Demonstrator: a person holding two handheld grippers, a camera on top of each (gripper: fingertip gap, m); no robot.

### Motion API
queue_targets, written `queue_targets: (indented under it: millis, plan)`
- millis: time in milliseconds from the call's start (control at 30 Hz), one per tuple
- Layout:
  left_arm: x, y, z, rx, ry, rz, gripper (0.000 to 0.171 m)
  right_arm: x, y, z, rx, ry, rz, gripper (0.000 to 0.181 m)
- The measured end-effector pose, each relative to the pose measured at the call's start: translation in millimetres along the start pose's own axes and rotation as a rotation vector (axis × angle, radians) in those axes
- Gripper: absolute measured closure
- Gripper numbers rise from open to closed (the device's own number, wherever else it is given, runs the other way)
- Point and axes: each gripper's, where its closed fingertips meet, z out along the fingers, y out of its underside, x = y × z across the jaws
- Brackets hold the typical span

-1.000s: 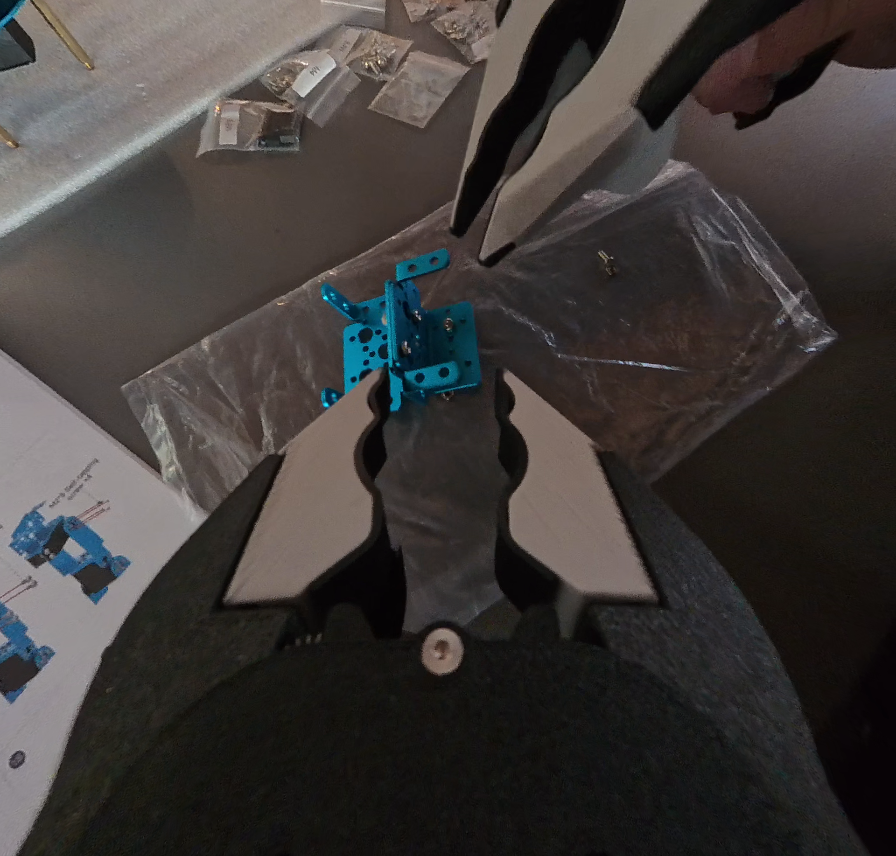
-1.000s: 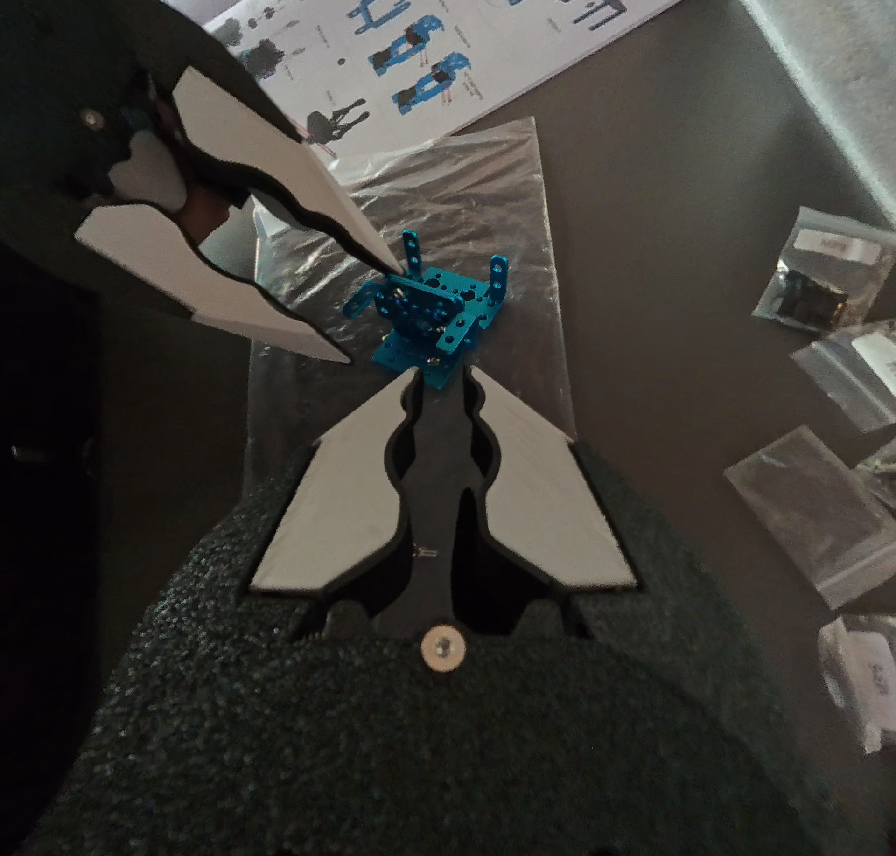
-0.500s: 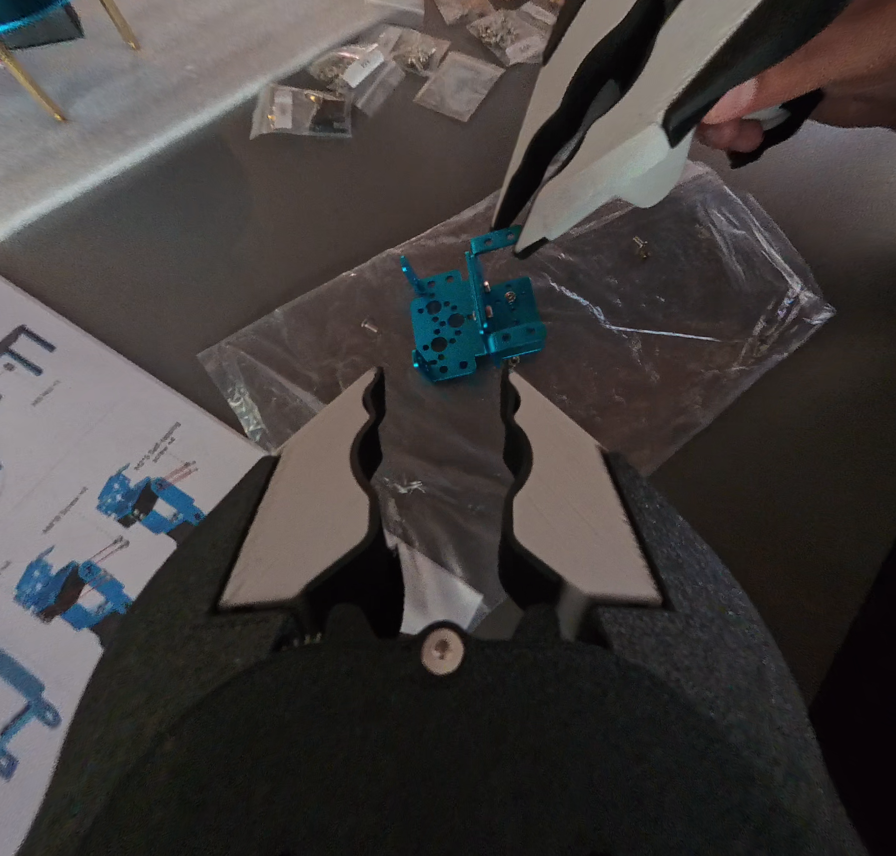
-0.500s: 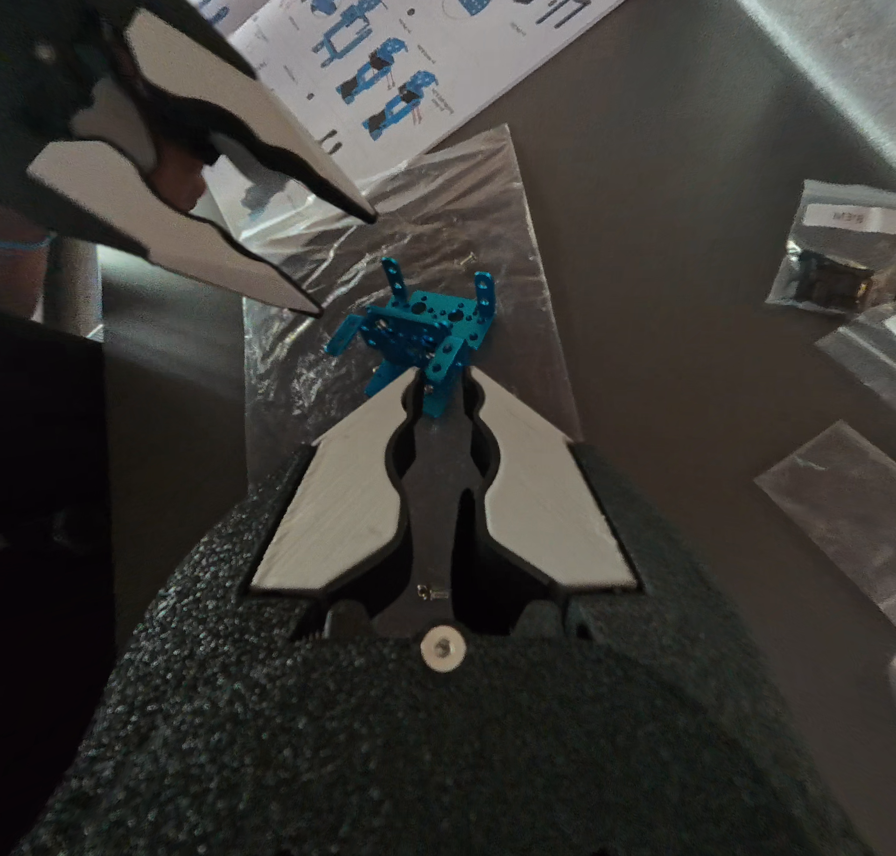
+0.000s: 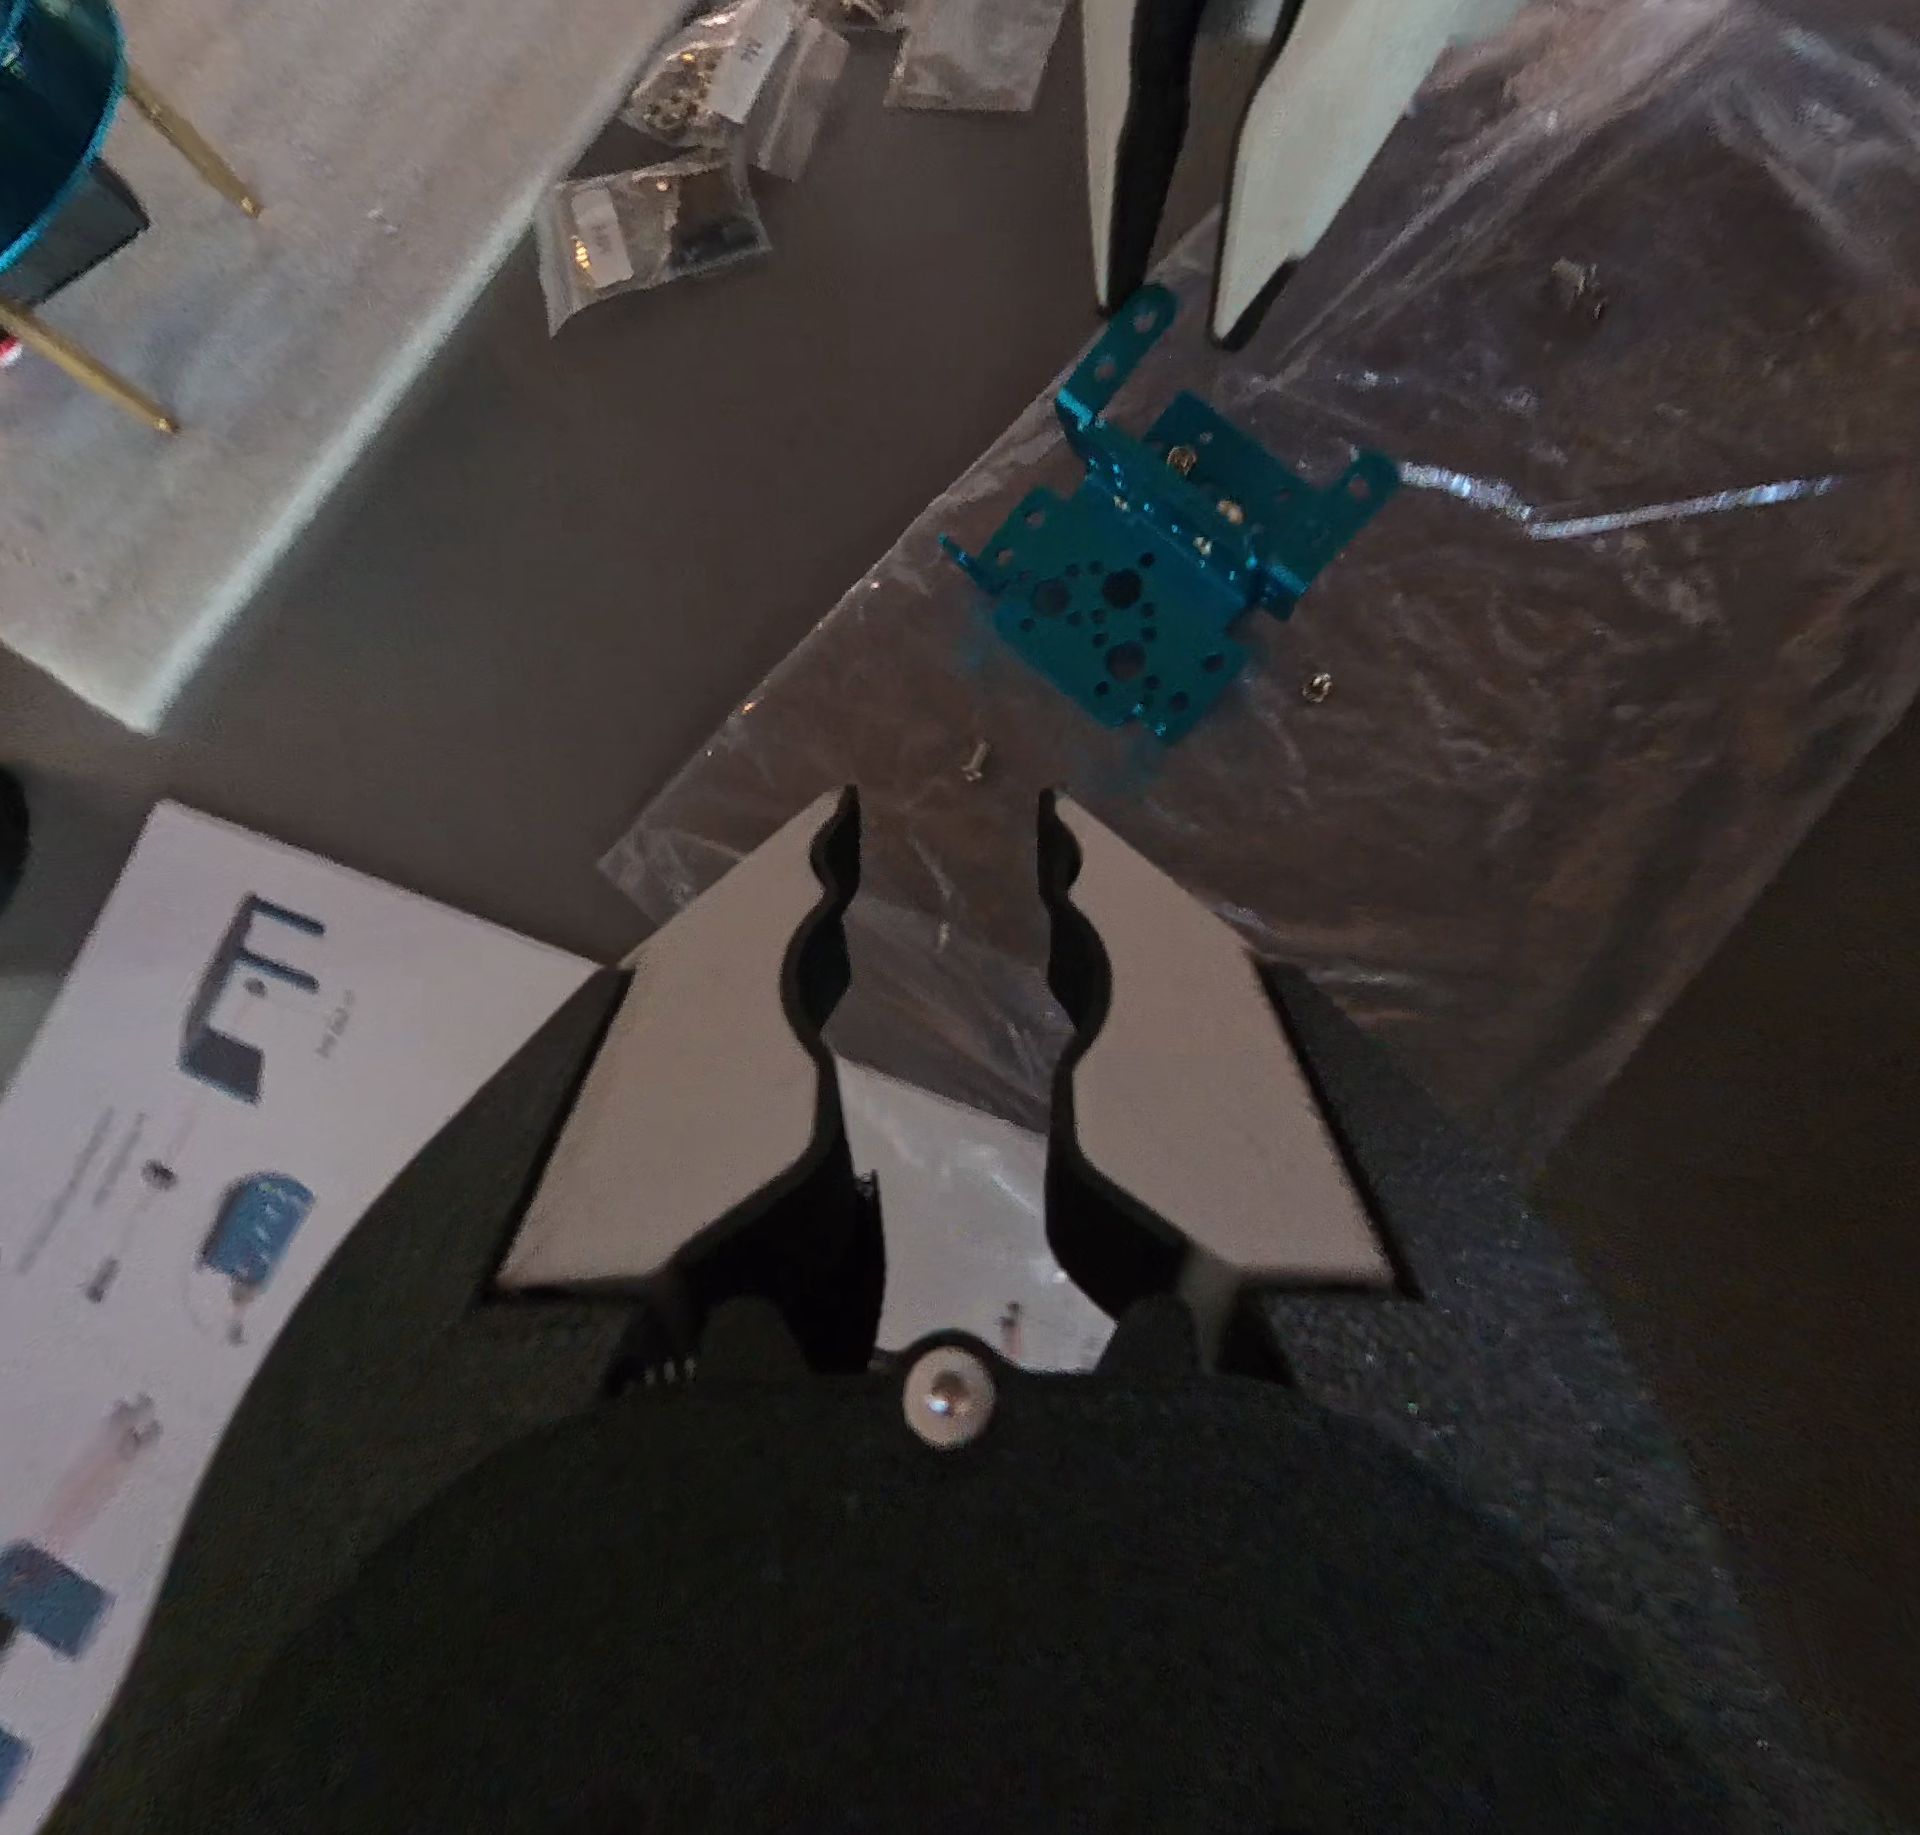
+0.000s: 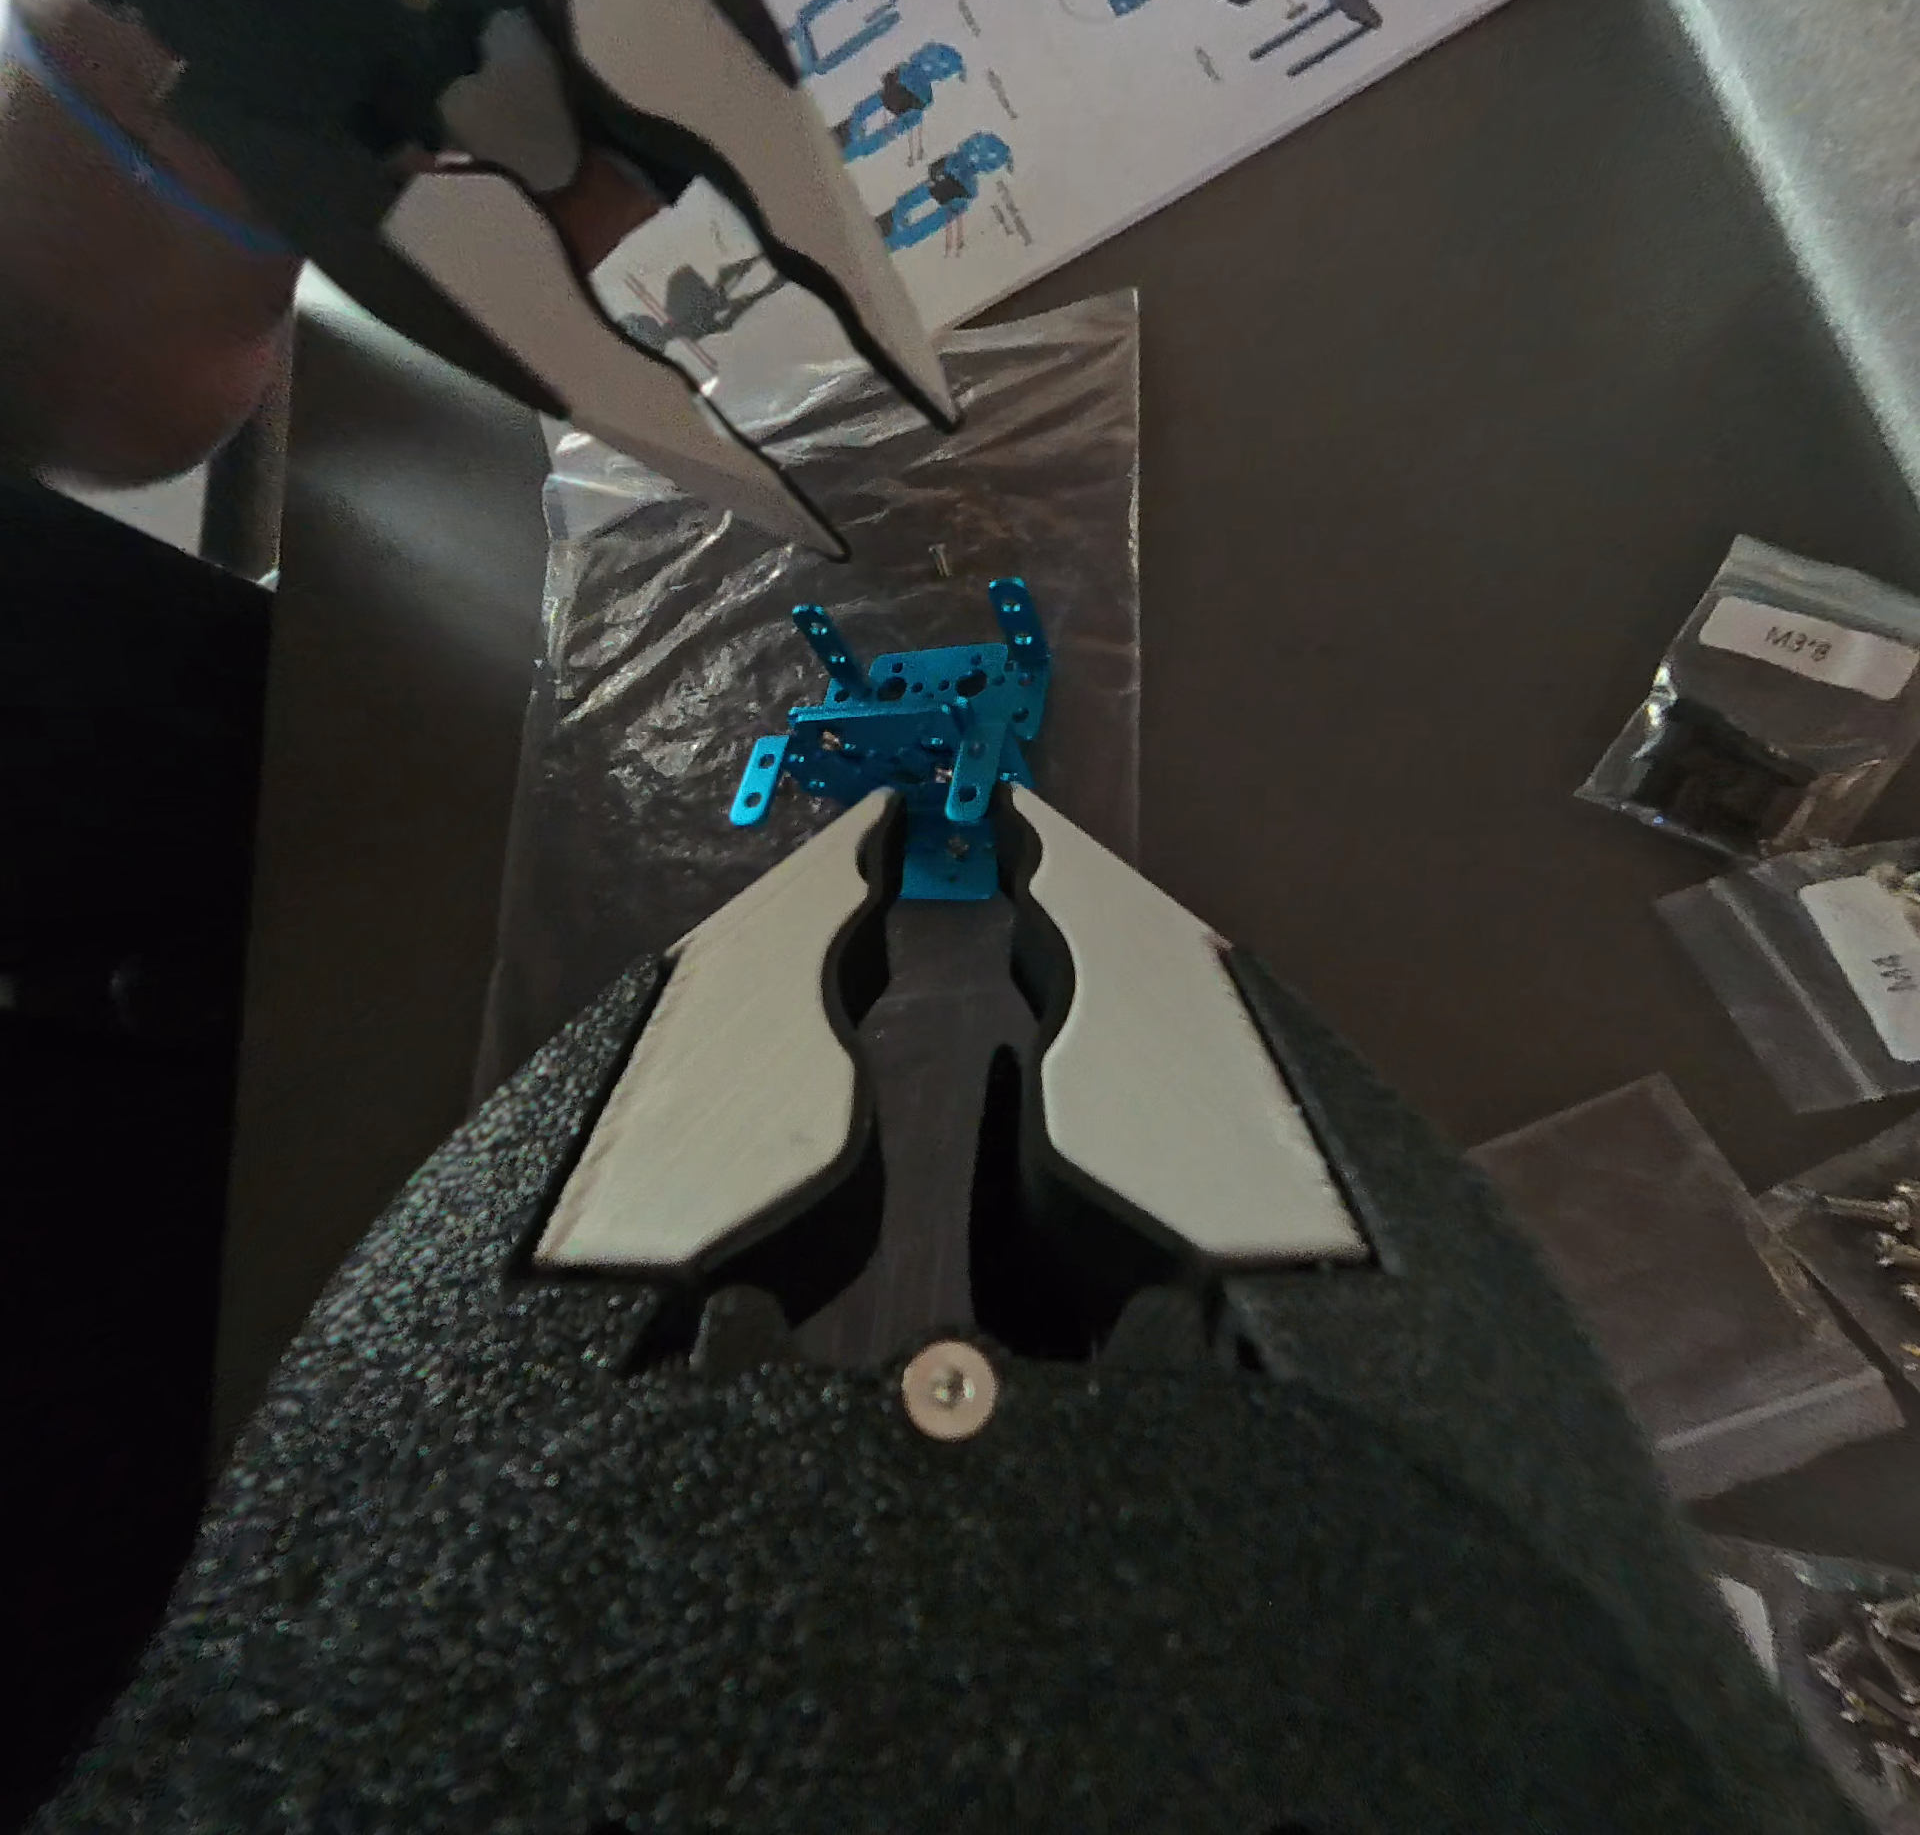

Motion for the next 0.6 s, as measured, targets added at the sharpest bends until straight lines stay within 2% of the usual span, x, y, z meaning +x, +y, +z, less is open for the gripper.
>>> queue_targets:
  millis: [167, 367, 467, 600]
  plan:
    - [-3, 5, 10, -0.046, 0.156, 0.126, 0.142, 9, 0, -13, 0.031, 0.159, -0.089, 0.151]
    - [7, 5, 11, -0.030, 0.267, 0.200, 0.147, -10, -10, -9, 0.128, 0.241, -0.123, 0.129]
    - [7, 4, 13, -0.021, 0.289, 0.197, 0.148, -18, -5, -2, 0.131, 0.231, -0.075, 0.114]
    - [8, 3, 13, -0.005, 0.302, 0.198, 0.151, -22, 3, 8, 0.132, 0.192, -0.022, 0.113]
